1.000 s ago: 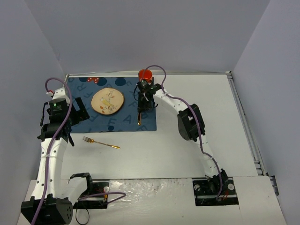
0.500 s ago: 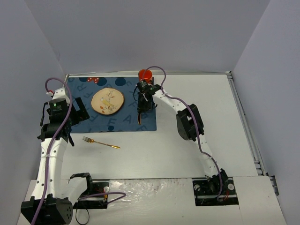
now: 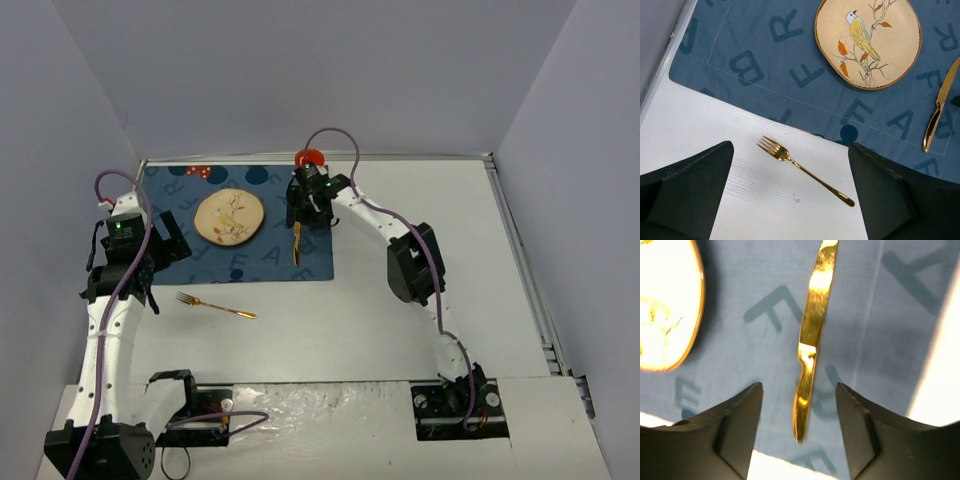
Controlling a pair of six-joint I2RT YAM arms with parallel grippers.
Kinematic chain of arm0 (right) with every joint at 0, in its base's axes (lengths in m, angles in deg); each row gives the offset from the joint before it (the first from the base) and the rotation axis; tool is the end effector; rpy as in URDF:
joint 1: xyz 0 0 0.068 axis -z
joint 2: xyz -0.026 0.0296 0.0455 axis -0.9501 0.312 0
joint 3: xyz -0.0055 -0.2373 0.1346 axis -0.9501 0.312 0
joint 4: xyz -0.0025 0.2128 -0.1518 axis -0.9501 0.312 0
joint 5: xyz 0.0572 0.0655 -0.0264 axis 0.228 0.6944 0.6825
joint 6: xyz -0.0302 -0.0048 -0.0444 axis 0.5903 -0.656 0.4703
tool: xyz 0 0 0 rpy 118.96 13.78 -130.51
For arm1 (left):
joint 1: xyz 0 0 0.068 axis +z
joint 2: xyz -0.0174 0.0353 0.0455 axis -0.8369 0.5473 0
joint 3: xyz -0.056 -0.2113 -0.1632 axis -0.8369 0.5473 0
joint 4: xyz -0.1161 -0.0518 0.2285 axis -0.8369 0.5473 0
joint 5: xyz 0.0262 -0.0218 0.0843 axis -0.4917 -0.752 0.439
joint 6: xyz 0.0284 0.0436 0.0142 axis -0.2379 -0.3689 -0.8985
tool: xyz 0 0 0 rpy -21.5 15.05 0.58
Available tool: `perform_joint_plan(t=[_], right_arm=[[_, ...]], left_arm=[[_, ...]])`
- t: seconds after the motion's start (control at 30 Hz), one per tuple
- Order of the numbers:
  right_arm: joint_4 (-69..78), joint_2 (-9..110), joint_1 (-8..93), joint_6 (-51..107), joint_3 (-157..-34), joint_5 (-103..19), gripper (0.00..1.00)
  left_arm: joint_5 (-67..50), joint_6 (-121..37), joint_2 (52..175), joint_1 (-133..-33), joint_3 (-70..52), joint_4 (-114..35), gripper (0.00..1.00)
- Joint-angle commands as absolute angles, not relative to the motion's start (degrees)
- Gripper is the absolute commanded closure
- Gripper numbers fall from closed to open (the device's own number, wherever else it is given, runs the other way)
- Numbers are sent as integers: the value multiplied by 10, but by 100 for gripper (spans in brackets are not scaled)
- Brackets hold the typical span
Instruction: Set the dinner table for one person
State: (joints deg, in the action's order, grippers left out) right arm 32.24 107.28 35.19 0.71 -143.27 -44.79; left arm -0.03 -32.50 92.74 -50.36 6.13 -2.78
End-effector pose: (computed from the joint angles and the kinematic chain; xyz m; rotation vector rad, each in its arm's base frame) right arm 0.4378 0.3294 0.2111 -0.0973 2.4334 0.7005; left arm 0.2007 0.0229 0.3406 -0.5062 2.0741 -0.1459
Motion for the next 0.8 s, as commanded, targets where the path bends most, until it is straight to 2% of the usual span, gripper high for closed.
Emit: perform_joint_plan(t=[0.0,0.1,0.37,0.57,0.77], right_arm=[[293,899,347,60,-1368,-485,38],[252,831,347,88,-1266,-497,34],[149,723,301,160,-1065,-545,34],[77,705,257,183,-977,-570,33],[19,636,250,190,-888,-589,33]], left_arm=[[11,-272,909,-500,67,-1,3],[-1,-253,902,-501,94,8,3],[-59,-235,877,-504,155,4,3],[-48,-225,831,-504,162,33,3],[-31,-138,807,-513,213,45,3]])
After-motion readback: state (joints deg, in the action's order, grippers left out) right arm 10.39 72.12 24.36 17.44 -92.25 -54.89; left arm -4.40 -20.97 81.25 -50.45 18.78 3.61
